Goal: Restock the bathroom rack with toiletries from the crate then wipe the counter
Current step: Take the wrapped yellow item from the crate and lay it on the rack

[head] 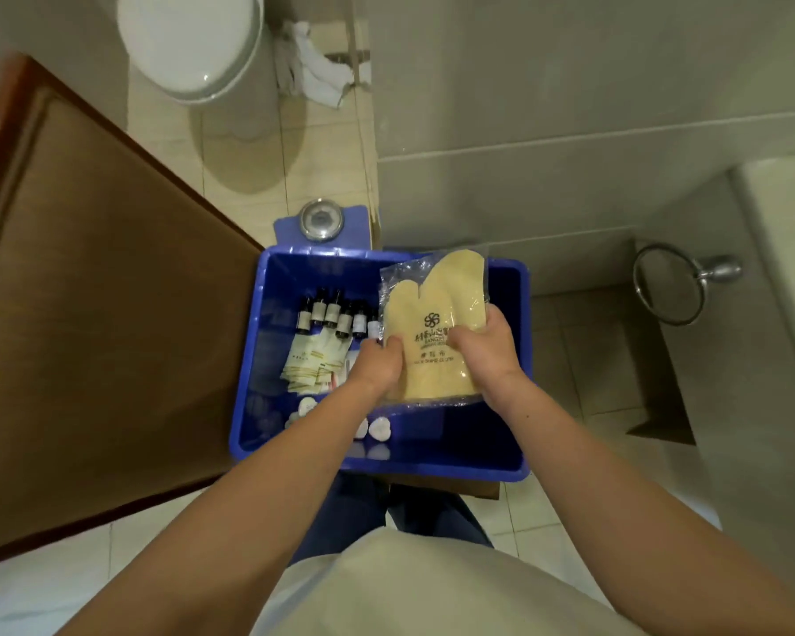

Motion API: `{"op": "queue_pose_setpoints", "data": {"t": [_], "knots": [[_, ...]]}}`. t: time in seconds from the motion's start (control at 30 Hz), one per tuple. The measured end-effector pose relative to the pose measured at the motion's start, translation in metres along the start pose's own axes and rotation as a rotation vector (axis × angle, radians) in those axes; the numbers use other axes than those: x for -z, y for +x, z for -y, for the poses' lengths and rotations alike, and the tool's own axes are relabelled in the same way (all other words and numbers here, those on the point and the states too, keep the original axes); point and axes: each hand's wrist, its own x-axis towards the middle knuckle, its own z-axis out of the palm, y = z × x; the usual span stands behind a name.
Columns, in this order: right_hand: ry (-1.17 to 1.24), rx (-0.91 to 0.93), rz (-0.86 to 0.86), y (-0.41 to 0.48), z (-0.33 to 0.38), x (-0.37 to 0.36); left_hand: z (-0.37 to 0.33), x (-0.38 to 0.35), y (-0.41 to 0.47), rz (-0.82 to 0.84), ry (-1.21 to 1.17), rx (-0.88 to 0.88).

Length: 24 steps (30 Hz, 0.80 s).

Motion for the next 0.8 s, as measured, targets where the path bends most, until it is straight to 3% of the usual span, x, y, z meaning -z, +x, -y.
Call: {"op": "queue_pose_setpoints", "data": {"t": [0.3,0.53,0.8], "knots": [[0.095,0.065,-0.176,-0.046,0.039,0.046,-0.066,0.003,-0.045,-0.074,0.078,-0.303],[0.253,0.191,-0.408,-0.092,0.051,0.076,-0.124,-0.005,-0.089,0.220,0.000,-0.441],[0.408,0.263,-0.739,-0.153,0.041,0.106,-0.147,-0.045,-0.158,0.483,0.194,-0.696]]}}
